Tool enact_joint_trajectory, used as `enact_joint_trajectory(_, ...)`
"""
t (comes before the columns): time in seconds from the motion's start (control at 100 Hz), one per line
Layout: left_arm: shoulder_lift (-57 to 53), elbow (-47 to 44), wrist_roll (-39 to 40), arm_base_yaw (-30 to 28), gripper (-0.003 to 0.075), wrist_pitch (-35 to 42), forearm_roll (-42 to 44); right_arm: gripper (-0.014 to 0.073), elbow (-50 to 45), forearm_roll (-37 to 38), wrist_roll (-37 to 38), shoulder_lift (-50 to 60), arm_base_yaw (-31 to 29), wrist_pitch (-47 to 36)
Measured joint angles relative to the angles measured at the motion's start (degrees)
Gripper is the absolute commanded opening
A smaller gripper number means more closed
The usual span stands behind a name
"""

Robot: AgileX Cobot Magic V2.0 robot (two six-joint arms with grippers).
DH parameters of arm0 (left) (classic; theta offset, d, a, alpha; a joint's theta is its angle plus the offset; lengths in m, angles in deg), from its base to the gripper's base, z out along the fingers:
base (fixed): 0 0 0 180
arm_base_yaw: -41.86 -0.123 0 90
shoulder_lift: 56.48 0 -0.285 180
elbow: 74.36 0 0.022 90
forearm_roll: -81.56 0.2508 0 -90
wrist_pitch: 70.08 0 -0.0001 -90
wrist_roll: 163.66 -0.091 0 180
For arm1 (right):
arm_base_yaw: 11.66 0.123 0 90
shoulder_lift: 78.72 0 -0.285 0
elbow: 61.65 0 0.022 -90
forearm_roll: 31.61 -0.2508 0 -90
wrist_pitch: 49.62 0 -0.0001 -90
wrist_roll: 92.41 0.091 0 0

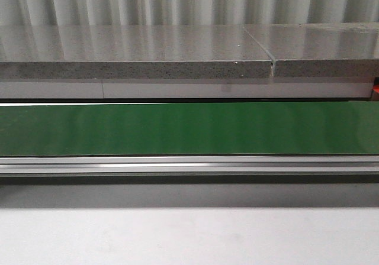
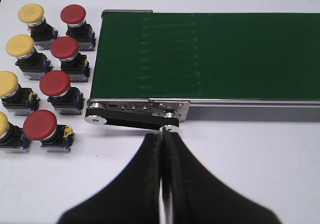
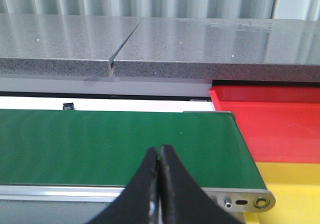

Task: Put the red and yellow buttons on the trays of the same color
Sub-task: 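Move the left gripper down to a red push-button and grasp it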

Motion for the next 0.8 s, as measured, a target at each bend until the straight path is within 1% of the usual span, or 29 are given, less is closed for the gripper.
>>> enact_joint_trajectory(0.07, 0.0, 0.0, 0.0, 0.0, -0.0006, 0.0, 0.0, -0.0116, 0.0, 0.0, 0.0, 0.0, 0.0, 0.0)
enact_joint_trajectory(0.14, 0.0, 0.0, 0.0, 0.0, 0.0059, -0.3, 0.0, -0.0116, 0.0, 0.0, 0.0, 0.0, 0.0, 0.0)
enact_joint_trajectory(0.21, 0.1, 0.0, 0.0, 0.0, 0.0184, -0.3, 0.0, -0.0116, 0.0, 0.0, 0.0, 0.0, 0.0, 0.0)
enact_joint_trajectory(0.25, 0.1, 0.0, 0.0, 0.0, 0.0281, -0.3, 0.0, -0.0116, 0.0, 0.0, 0.0, 0.0, 0.0, 0.0)
enact_joint_trajectory(0.26, 0.1, 0.0, 0.0, 0.0, 0.0315, -0.3, 0.0, -0.0116, 0.0, 0.0, 0.0, 0.0, 0.0, 0.0)
enact_joint_trajectory(0.28, 0.1, 0.0, 0.0, 0.0, 0.0350, -0.3, 0.0, -0.0116, 0.0, 0.0, 0.0, 0.0, 0.0, 0.0)
enact_joint_trajectory(0.29, 0.1, 0.0, 0.0, 0.0, 0.0386, -0.3, 0.0, -0.0116, 0.0, 0.0, 0.0, 0.0, 0.0, 0.0)
enact_joint_trajectory(0.33, 0.1, 0.0, 0.0, 0.0, 0.0487, -0.4, 0.0, -0.0116, 0.0, 0.0, 0.0, 0.0, 0.0, 0.0)
enact_joint_trajectory(0.38, 0.1, 0.0, 0.0, 0.0, 0.0578, -0.5, -0.3, -0.0116, 0.0, 0.0, 0.0, 0.0, 0.0, 0.0)
enact_joint_trajectory(0.43, 0.1, 0.0, 0.1, 0.0, 0.0633, -0.6, -0.8, -0.0116, 0.0, 0.0, 0.0, 0.0, 0.0, 0.0)
enact_joint_trajectory(0.48, 0.1, 0.0, 0.9, 0.0, 0.0653, -0.7, -1.1, -0.0116, 0.0, 0.0, 0.0, 0.0, 0.0, 0.0)
enact_joint_trajectory(0.63, 0.1, 0.0, 7.4, 0.0, 0.0636, -1.5, -1.1, -0.0116, 0.0, 0.0, 0.0, 0.0, 0.0, 0.0)
enact_joint_trajectory(0.7, 0.6, 0.0, 11.9, 0.0, 0.0619, -1.8, 1.0, -0.0116, 0.0, 0.0, 0.0, 0.0, 0.0, 0.0)
enact_joint_trajectory(0.8, 2.4, -0.7, 19.1, 0.0, 0.0596, -2.3, 6.6, -0.0116, 0.0, 0.0, 0.0, 0.0, 0.0, 0.0)
